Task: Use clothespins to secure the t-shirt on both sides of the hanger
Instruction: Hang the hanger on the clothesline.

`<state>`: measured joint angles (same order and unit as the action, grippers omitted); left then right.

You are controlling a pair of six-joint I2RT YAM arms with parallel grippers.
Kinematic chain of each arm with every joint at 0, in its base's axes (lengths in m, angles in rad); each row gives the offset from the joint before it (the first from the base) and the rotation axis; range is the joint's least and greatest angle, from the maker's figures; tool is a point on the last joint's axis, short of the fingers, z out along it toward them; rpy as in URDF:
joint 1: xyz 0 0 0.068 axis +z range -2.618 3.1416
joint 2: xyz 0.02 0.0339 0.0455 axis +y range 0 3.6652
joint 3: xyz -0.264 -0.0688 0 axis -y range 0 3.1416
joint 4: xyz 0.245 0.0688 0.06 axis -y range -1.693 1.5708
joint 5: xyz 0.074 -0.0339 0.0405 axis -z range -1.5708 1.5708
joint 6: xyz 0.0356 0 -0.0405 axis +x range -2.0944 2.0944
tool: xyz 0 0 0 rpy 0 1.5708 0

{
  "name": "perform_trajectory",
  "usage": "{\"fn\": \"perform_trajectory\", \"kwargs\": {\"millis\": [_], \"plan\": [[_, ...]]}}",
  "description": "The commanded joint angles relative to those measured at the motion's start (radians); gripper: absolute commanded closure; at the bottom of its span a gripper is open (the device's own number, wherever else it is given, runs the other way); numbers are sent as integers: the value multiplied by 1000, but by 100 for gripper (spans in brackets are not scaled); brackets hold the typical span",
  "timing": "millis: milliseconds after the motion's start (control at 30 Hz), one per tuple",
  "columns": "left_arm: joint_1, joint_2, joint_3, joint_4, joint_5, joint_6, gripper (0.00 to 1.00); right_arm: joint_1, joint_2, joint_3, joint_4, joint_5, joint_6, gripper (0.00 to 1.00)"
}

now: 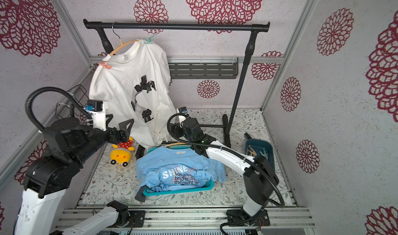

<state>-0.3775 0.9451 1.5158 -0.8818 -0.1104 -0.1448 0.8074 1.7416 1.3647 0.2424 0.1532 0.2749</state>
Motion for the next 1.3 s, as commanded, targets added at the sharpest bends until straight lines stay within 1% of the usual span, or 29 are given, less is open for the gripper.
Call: {"fn": "perform_trajectory", "kwargs": {"millis": [0,100,167,267,333,400,467,533,600,700,767,833,933,1033,1067,1167,1267], "plan": [[-5,-27,-103,17,-31,-73,8,-27,115,100,56,-65,67,13],[-5,-33,-188,51,-60,-111,7,-39,232,215,65,-69,86,14],[-5,-22,-231,61,-111,-145,6,-46,301,276,80,-47,106,15],[-3,3,-321,101,-175,-168,4,-54,376,343,91,-44,122,16],[8,38,-369,139,-201,-168,3,-57,401,358,102,-38,121,17],[37,86,-393,180,-215,-186,2,-60,406,358,107,-22,111,17],[124,141,-400,217,-147,-237,3,-62,399,355,101,-3,97,17],[192,179,-400,241,-116,-295,4,-62,379,345,94,6,77,17],[210,218,-410,281,-159,-313,4,-62,354,324,99,15,69,17],[218,291,-404,299,-274,-340,3,-63,306,280,109,16,65,16],[256,323,-403,320,-273,-370,2,-63,273,254,111,5,57,16],[292,330,-410,362,-256,-395,1,-63,238,227,102,-1,48,16],[351,323,-437,430,-300,-412,1,-63,174,176,85,15,30,16],[418,327,-431,425,-292,-436,3,-62,105,125,60,31,17,16],[426,324,-427,430,-281,-432,3,-62,81,112,40,39,16,16],[433,323,-407,440,-293,-410,3,-62,9,77,-27,71,15,16],[445,324,-387,431,-287,-423,2,-59,-89,5,-60,89,18,16]]}}
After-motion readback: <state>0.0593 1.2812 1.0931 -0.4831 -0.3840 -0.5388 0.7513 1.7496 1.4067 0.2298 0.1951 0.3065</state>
